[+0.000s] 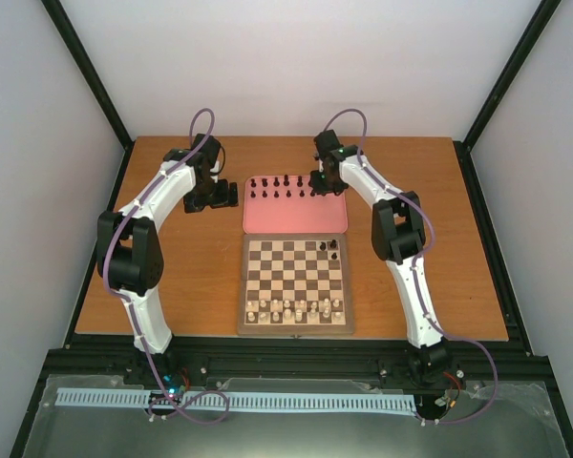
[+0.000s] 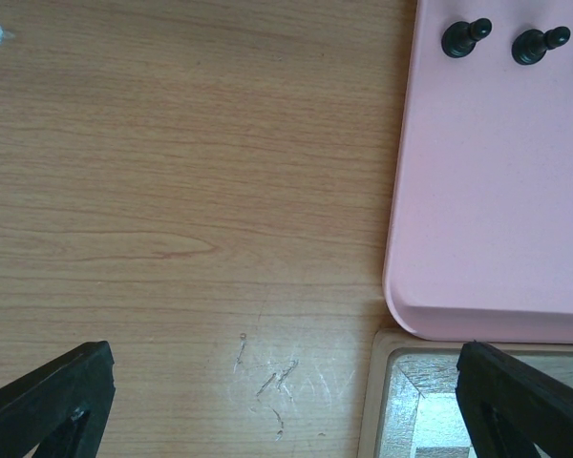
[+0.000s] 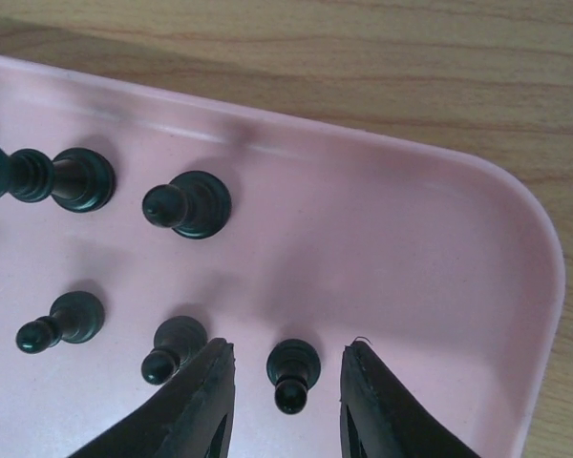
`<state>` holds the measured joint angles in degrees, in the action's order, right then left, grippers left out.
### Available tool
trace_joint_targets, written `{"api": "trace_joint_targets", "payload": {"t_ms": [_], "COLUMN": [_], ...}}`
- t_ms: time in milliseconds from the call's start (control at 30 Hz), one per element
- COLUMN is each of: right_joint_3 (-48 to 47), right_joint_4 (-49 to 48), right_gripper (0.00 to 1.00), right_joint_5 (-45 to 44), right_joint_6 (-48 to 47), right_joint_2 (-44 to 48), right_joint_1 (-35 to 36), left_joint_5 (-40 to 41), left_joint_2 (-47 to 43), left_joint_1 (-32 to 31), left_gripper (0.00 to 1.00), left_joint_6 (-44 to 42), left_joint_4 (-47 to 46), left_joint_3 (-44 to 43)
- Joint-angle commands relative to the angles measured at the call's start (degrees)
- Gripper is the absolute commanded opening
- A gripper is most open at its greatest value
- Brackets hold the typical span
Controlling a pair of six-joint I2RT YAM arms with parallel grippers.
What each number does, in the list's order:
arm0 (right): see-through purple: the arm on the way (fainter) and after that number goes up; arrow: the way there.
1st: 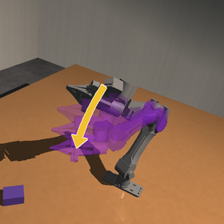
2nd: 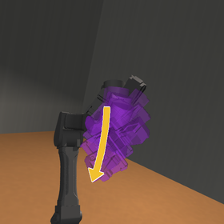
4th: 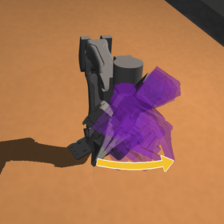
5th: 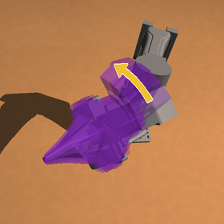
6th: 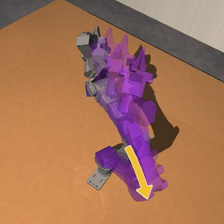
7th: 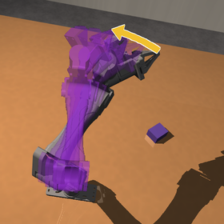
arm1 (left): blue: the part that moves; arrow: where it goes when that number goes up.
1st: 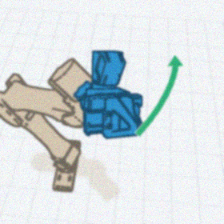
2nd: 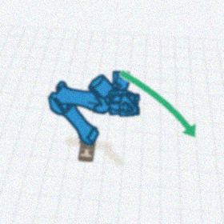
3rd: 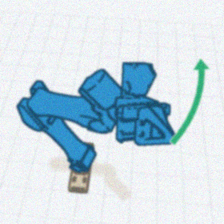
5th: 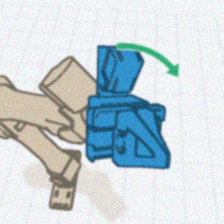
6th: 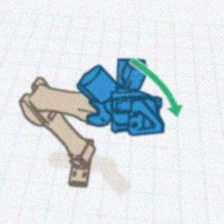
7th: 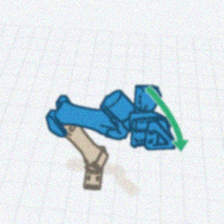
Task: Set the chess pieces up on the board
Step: Pick up the chess piece from the storage box.
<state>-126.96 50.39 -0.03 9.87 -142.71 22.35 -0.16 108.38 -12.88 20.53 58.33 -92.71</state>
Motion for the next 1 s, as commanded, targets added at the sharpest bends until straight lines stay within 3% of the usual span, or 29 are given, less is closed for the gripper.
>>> {"api": "trace_joint_targets", "payload": {"t_ms": [0, 533, 700, 967], "right_joint_3": [-2.0, -4.0, -4.2, -3.4], "right_joint_4": [0.6, 2.5, 2.3, 2.4], "right_gripper": [0.32, 0.25, 0.13, 0.09], "right_joint_5": [-0.7, 1.3, 1.1, 0.7], "right_joint_6": [-0.3, -0.8, -0.8, -1.4], "right_joint_2": [-1.4, -3.7, -3.5, -0.3], "right_joint_1": [-0.7, -1.1, -1.1, -1.1], "left_joint_5": [0.8, 0.8, 0.6, 0.4], "left_joint_2": [0.0, 0.0, 0.1, -0.1], "left_joint_1": [0.0, 0.0, 0.0, 0.0], "left_gripper": [1.0, 1.0, 1.0, 1.0], "left_joint_6": [-0.9, -0.8, -0.8, -0.7], "left_joint_4": [0.5, 0.6, 0.6, 0.5], "left_joint_3": [-1.8, -1.9, -1.9, -2.0]}}
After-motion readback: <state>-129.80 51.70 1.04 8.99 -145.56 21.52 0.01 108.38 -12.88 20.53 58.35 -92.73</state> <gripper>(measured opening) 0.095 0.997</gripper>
